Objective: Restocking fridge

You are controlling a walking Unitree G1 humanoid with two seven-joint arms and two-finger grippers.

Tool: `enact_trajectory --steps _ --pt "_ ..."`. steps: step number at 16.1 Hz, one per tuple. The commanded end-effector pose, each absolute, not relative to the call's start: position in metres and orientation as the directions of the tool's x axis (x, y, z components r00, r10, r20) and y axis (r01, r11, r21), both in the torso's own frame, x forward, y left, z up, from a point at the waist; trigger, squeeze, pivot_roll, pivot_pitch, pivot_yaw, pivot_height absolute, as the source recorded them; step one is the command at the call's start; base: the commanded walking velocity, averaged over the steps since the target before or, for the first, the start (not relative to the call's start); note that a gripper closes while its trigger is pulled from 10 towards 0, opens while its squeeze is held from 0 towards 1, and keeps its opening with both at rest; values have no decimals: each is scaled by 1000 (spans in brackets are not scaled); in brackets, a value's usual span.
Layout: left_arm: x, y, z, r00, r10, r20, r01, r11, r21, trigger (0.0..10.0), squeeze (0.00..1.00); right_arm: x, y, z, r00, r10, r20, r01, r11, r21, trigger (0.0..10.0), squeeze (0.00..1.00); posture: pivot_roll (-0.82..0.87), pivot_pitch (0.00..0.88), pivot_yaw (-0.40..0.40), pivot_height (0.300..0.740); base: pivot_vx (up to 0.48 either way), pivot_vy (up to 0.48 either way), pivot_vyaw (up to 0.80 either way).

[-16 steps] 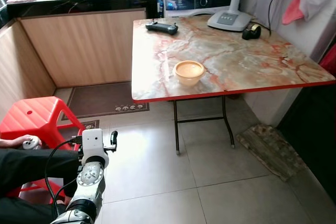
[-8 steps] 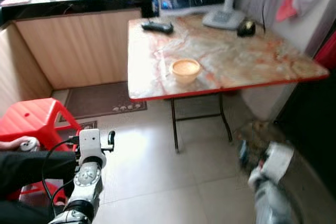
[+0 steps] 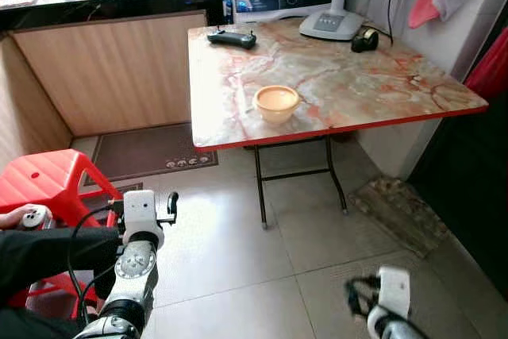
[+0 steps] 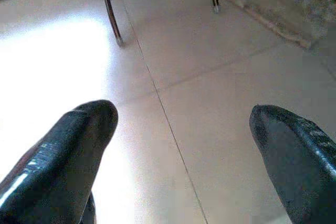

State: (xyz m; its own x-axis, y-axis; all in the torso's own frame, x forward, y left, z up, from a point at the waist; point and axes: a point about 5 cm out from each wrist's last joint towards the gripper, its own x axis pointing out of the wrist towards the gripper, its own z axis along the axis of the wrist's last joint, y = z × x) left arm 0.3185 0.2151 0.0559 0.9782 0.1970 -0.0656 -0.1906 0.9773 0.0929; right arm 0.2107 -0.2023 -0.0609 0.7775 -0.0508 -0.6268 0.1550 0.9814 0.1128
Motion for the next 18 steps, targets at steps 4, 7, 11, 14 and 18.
enact_trajectory --steps 4,7,11,14,18 --pt "327 214 68 984 175 -26 -172 980 98 10000 0 199 -191 -72 707 -53 -705 125 991 51 10000 0 8 0 24 740 0 0 0" --pt "325 217 67 979 200 -22 -198 976 86 10000 0 189 -193 -79 640 -85 -764 119 993 -10 10000 0 28 0 3 740 0 0 0" --pt "325 223 72 974 227 3 -226 971 74 10000 0 192 -194 -77 648 -92 -756 117 993 -21 10000 0 40 0 2 740 0 0 0" --pt "329 217 78 984 175 34 -177 981 79 10000 0 182 -200 -81 626 -136 -768 160 986 -45 10000 0 28 0 17 740 0 0 0" --pt "331 213 85 988 138 68 -144 986 86 10000 0 172 -202 -86 602 -140 -786 161 986 -53 10000 0 37 0 15 740 0 0 0"
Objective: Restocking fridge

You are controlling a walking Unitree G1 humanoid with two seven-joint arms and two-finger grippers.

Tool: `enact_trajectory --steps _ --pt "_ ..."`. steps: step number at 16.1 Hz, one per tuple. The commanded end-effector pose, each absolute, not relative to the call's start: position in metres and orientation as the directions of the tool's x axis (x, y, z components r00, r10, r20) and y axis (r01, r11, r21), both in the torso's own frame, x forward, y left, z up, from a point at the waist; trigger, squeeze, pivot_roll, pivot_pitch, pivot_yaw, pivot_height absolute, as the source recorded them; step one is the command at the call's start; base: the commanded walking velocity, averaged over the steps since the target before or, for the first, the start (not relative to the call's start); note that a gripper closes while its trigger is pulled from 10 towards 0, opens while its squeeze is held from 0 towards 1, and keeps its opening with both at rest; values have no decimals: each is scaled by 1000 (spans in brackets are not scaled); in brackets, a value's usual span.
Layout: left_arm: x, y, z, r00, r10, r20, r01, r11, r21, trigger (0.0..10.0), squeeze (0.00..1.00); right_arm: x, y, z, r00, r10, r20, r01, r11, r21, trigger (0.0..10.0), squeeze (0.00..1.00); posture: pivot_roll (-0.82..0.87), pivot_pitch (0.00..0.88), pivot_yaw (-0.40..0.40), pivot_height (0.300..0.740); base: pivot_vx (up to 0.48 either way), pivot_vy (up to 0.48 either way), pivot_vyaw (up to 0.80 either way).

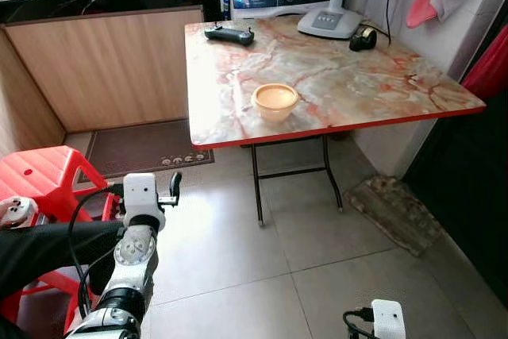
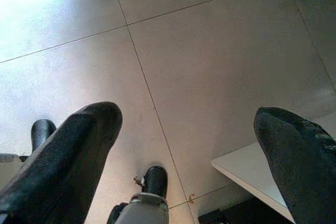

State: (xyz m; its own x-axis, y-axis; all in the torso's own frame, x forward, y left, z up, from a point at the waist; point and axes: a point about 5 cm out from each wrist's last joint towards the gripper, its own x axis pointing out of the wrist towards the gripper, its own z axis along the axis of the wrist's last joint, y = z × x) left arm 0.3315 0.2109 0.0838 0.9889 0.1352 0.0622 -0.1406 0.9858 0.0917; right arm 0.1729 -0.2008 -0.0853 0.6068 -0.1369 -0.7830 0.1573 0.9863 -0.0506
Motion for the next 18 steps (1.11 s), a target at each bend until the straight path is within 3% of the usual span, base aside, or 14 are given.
enact_trajectory --steps 1,18 --pt "331 213 85 988 138 68 -144 986 86 10000 0 172 -202 -86 602 -140 -786 161 986 -53 10000 0 37 0 15 740 0 0 0" --pt "343 200 107 987 73 140 -81 995 53 10000 0 183 -203 -81 615 -88 -783 121 993 -16 10000 0 31 0 5 740 320 0 0"
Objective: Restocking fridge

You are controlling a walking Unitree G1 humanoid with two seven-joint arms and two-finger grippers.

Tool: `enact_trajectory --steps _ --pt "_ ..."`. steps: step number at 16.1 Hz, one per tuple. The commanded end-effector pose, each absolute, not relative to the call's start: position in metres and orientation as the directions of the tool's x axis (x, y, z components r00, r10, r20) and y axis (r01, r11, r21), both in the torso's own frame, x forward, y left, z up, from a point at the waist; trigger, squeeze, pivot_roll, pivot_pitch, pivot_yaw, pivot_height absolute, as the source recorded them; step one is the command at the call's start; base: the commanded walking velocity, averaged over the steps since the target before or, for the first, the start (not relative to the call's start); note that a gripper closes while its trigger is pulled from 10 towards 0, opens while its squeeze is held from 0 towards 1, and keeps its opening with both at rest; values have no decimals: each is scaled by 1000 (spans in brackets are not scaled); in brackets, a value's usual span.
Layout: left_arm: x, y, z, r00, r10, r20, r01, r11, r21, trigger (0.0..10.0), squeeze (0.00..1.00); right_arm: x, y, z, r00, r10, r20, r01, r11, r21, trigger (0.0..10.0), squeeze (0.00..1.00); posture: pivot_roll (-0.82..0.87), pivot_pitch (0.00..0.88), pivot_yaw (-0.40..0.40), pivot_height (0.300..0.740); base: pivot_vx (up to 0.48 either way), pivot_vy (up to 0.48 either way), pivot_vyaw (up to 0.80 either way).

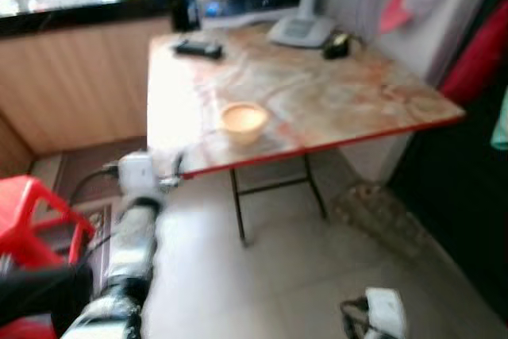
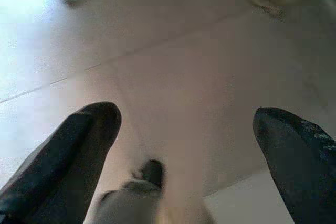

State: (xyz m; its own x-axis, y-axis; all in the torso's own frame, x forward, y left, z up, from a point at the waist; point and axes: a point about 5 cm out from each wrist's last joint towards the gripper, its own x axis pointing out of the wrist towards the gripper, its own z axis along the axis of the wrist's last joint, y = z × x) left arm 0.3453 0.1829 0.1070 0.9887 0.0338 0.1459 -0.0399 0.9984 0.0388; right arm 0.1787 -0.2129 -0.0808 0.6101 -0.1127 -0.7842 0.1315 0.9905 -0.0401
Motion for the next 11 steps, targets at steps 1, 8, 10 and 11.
enact_trajectory --steps 1,8,10,11 --pt "343 200 107 988 73 139 -81 995 52 10000 0 183 -203 -81 614 -87 -785 119 993 -17 10000 0 31 0 5 740 281 0 0" --pt "343 200 109 987 77 144 -85 995 48 10000 0 185 -202 -80 621 -54 -782 69 998 -14 10000 0 32 0 7 740 282 0 68" --pt "343 200 110 986 78 147 -86 995 47 10000 0 184 -202 -80 621 -58 -782 77 997 -13 10000 0 38 0 6 740 281 0 800" --pt "343 200 110 986 79 147 -86 995 46 10000 0 184 -202 -80 620 -60 -783 80 997 -13 10000 0 38 0 6 740 277 0 500"
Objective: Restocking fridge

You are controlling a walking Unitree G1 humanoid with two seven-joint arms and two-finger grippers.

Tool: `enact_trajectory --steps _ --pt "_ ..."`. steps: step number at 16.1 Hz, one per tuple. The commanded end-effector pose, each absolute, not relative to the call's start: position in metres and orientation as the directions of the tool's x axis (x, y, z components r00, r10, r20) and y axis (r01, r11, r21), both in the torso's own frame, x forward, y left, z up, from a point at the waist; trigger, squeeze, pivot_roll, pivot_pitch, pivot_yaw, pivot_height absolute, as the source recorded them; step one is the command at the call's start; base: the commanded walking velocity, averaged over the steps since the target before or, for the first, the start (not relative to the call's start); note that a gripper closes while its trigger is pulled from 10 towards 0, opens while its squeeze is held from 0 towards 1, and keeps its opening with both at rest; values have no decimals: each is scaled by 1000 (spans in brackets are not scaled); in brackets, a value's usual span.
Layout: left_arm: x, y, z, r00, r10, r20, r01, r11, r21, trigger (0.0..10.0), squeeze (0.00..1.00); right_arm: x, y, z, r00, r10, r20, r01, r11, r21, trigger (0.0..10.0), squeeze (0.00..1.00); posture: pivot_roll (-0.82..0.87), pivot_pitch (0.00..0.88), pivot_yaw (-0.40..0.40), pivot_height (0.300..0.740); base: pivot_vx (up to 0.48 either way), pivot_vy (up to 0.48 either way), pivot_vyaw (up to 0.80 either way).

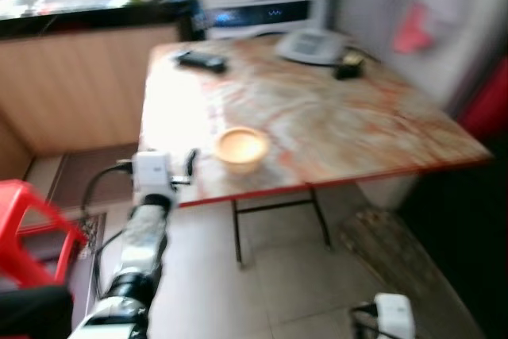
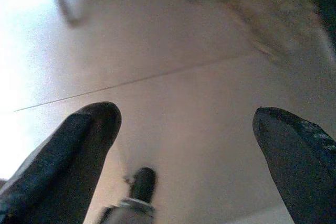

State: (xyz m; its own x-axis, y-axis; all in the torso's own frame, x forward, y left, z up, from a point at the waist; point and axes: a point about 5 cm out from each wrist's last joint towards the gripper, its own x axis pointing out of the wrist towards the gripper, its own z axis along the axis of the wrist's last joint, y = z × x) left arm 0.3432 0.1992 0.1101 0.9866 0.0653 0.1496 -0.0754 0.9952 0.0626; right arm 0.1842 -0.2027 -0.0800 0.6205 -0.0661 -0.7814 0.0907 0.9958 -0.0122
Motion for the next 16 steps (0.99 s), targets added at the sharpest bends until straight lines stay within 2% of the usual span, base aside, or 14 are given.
enact_trajectory --steps 1,7,9,11,16 --pt "343 200 110 986 79 148 -87 995 45 10000 0 183 -202 -81 614 -69 -786 104 995 -6 10000 0 38 0 5 740 281 0 0" --pt "346 198 120 980 66 186 -76 996 46 10000 0 182 -202 -81 614 -65 -787 122 992 13 10000 0 38 0 8 740 282 0 0" --pt "347 197 122 979 60 195 -71 996 46 10000 0 182 -201 -82 614 -62 -787 122 992 17 10000 0 34 0 12 740 294 0 -800" --pt "347 194 124 978 51 204 -61 997 42 10000 0 182 -201 -81 619 -60 -783 117 993 16 10000 0 34 0 14 740 298 0 0" --pt "344 189 125 971 48 233 -56 998 27 10000 0 182 -200 -81 618 -50 -784 106 994 20 10000 0 42 0 12 740 0 0 0"
